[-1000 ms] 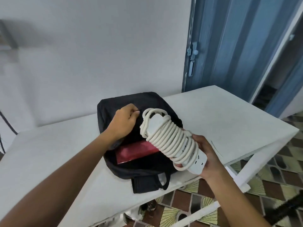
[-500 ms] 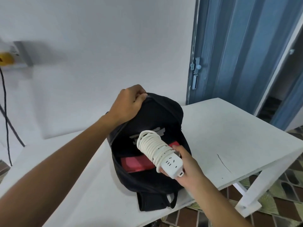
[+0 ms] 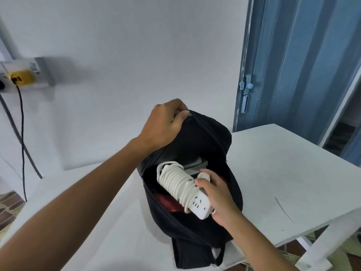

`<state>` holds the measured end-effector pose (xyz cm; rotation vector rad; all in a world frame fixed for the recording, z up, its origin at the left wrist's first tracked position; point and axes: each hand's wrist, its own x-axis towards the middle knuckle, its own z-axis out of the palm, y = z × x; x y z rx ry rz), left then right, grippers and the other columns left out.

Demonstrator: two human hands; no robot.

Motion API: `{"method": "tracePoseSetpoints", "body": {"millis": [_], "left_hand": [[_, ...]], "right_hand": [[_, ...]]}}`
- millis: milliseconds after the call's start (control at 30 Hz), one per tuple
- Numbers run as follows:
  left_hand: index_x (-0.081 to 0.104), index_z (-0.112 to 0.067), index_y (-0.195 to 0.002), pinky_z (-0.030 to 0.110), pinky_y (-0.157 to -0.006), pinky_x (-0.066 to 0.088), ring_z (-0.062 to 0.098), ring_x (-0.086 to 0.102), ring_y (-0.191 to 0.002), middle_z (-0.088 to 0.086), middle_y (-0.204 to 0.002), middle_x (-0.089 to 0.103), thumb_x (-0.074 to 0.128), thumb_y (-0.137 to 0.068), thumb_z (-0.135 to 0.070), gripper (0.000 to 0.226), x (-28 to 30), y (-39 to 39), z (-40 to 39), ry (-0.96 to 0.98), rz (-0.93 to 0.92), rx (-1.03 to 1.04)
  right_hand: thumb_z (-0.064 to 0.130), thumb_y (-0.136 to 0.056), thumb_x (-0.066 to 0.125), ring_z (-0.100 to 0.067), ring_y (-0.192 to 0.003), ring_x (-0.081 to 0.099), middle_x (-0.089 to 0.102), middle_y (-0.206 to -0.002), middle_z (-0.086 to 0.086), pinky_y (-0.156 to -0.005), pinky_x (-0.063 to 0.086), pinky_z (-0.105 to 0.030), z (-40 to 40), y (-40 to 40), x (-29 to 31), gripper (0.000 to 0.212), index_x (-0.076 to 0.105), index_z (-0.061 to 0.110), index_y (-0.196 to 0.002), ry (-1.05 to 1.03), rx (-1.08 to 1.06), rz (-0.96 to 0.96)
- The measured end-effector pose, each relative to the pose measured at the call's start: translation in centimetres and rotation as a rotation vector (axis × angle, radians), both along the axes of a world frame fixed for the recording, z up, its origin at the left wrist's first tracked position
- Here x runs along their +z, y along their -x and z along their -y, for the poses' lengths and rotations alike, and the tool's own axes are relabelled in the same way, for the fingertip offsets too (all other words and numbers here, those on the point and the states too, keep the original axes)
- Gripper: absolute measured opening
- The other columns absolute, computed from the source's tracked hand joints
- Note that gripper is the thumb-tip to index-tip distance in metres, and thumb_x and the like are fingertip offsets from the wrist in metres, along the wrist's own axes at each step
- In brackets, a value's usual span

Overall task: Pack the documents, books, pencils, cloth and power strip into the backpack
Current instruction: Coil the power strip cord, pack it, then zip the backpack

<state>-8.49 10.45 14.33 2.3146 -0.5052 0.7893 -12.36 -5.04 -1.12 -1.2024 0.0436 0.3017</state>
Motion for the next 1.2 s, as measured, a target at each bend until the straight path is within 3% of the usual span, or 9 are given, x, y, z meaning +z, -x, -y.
{"method": "tracePoseSetpoints", "body": {"millis": [233, 367, 500, 633, 733, 867, 1000, 1133, 1200], "left_hand": [[0.065, -0.011, -0.089, 0.032, -0.068, 0.050, 0.018, 0.062, -0.072, 0.006, -0.077, 0.067, 0.055, -0.094, -0.016, 0.012, 0.3, 0.2, -0.1, -0.002, -0.046, -0.016], [0.064, -0.011, -0.087, 0.027, -0.064, 0.046, 0.020, 0.060, -0.069, 0.009, -0.074, 0.066, 0.055, -0.094, -0.015, 0.012, 0.3, 0.4, 0.1, 0.012, -0.079, -0.029], [0.063, -0.013, -0.084, 0.029, -0.061, 0.045, 0.024, 0.058, -0.065, 0.013, -0.070, 0.064, 0.055, -0.094, -0.015, 0.012, -0.1, 0.7, -0.2, 0.020, -0.106, -0.073], [0.061, -0.016, -0.082, 0.035, -0.061, 0.045, 0.027, 0.056, -0.063, 0.013, -0.069, 0.063, 0.053, -0.091, -0.020, 0.013, -0.3, 1.0, -0.2, 0.037, -0.136, -0.132], [0.060, -0.021, -0.080, 0.028, -0.059, 0.043, 0.008, 0.051, -0.058, -0.003, -0.064, 0.059, 0.054, -0.091, -0.020, 0.012, -0.5, 1.3, -0.3, 0.051, -0.148, -0.153], [0.058, -0.025, -0.078, 0.014, -0.056, 0.038, 0.000, 0.048, -0.054, -0.014, -0.058, 0.054, 0.055, -0.091, -0.018, 0.015, -1.3, 1.8, 0.1, 0.064, -0.190, -0.177], [0.060, -0.019, -0.078, 0.011, -0.054, 0.034, 0.001, 0.044, -0.051, -0.014, -0.055, 0.052, 0.057, -0.091, -0.016, 0.013, -2.2, 2.4, 0.7, 0.075, -0.219, -0.193], [0.061, -0.016, -0.077, 0.014, -0.053, 0.033, 0.003, 0.039, -0.049, -0.015, -0.050, 0.049, 0.057, -0.090, -0.017, 0.013, -2.6, 3.3, 1.1, 0.063, -0.282, -0.239], [0.060, -0.016, -0.077, 0.016, -0.052, 0.032, 0.003, 0.036, -0.048, -0.015, -0.049, 0.048, 0.056, -0.089, -0.018, 0.013, -2.9, 3.7, 1.4, 0.060, -0.315, -0.258]], "right_hand": [[0.016, -0.070, 0.074, -0.002, -0.103, 0.059, 0.062, -0.107, 0.017, -0.092, 0.046, -0.019, 0.7, -4.8, 0.6, 0.056, 0.058, 0.030, -0.122, 0.684, 0.290, 0.821], [0.024, -0.069, 0.066, -0.013, -0.098, 0.061, 0.060, -0.108, 0.005, -0.079, 0.055, -0.035, -0.8, -6.7, 0.5, 0.057, 0.049, 0.028, -0.123, 1.065, 0.460, 1.349], [0.019, -0.069, 0.069, -0.028, -0.095, 0.061, 0.059, -0.105, -0.012, -0.064, 0.058, -0.040, -1.2, -9.3, -0.3, 0.057, 0.045, 0.019, -0.121, 1.178, 0.585, 1.657], [0.019, -0.078, 0.066, -0.029, -0.108, 0.059, 0.059, -0.117, -0.013, -0.077, 0.055, -0.043, -0.7, -11.3, -1.3, 0.054, 0.047, 0.022, -0.128, 1.217, 0.608, 1.721], [0.032, -0.082, 0.065, -0.026, -0.129, 0.048, 0.056, -0.135, -0.005, -0.093, 0.042, -0.050, 0.7, -11.8, -2.1, 0.058, 0.045, 0.033, -0.136, 1.332, 0.605, 1.701], [0.044, -0.093, 0.042, -0.025, -0.142, 0.028, 0.035, -0.153, 0.003, -0.106, 0.021, -0.055, 2.4, -11.0, -3.4, 0.051, 0.034, 0.041, -0.143, 1.425, 0.661, 1.540], [0.039, -0.093, 0.039, -0.031, -0.132, 0.046, 0.049, -0.143, -0.003, -0.094, 0.041, -0.059, 2.0, -9.6, -4.5, 0.043, 0.051, 0.038, -0.134, 1.443, 0.591, 1.571], [0.024, -0.091, 0.058, -0.031, -0.135, 0.041, 0.047, -0.144, -0.012, -0.109, 0.034, -0.052, 1.5, -7.8, -4.7, 0.052, 0.042, 0.023, -0.141, 1.410, 0.443, 1.392], [0.016, -0.082, 0.072, -0.031, -0.133, 0.043, 0.051, -0.139, -0.014, -0.109, 0.037, -0.047, 1.5, -7.1, -4.2, 0.058, 0.048, 0.011, -0.134, 1.327, 0.409, 1.319]]}}
